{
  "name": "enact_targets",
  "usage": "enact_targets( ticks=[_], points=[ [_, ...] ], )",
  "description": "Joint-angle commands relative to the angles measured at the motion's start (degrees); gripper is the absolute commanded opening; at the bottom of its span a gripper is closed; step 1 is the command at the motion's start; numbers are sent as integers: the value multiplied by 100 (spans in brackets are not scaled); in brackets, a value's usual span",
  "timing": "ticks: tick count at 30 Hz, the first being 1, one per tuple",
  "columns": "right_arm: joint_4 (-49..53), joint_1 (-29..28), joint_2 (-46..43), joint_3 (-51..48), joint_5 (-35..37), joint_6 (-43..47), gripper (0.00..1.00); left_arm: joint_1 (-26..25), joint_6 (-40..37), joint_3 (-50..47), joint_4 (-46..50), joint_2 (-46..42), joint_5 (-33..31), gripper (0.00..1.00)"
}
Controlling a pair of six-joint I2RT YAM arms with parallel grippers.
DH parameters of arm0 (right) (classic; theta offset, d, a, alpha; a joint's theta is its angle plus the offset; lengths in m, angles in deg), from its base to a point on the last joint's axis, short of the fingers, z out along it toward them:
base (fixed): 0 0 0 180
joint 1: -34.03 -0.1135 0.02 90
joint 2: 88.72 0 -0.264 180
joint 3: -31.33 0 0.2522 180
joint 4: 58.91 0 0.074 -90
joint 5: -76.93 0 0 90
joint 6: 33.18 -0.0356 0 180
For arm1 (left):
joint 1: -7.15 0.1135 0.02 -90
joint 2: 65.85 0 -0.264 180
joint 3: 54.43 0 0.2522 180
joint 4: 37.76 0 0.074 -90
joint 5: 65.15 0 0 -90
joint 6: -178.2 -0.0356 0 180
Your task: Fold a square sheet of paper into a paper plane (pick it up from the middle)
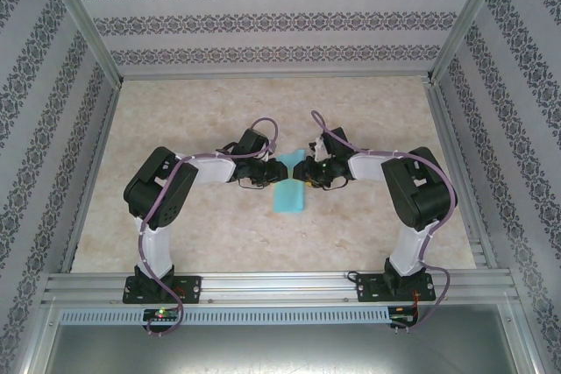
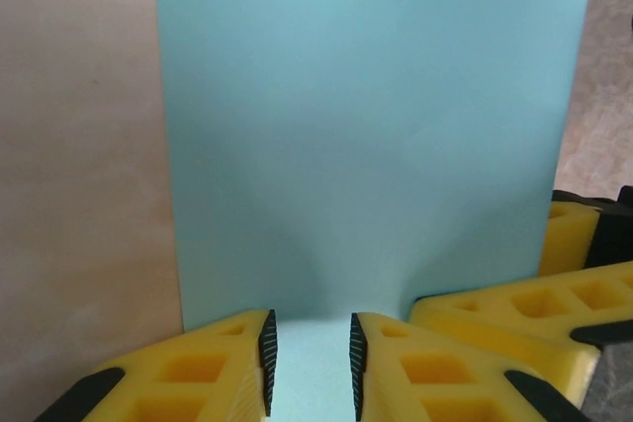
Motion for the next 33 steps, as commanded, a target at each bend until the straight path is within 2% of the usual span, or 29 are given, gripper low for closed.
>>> enact_targets(
  ticks=[1, 10, 18, 26, 33],
  points=[
    [179, 53, -253, -45, 165, 186, 31, -82, -239, 157, 170, 119, -4, 30],
    [1049, 51, -509, 214, 882, 665, 44, -90, -266, 225, 120, 259, 106, 29],
    [1205, -11, -262, 497, 907, 783, 44, -123, -231, 358, 86, 341, 208, 30],
    [1652, -22, -99, 653, 1248, 922, 44, -125, -298, 440, 134, 340, 271, 30],
    [1729, -17, -174, 614, 1359, 1008, 37, -123, -296, 459, 128, 244, 339, 31]
  ],
)
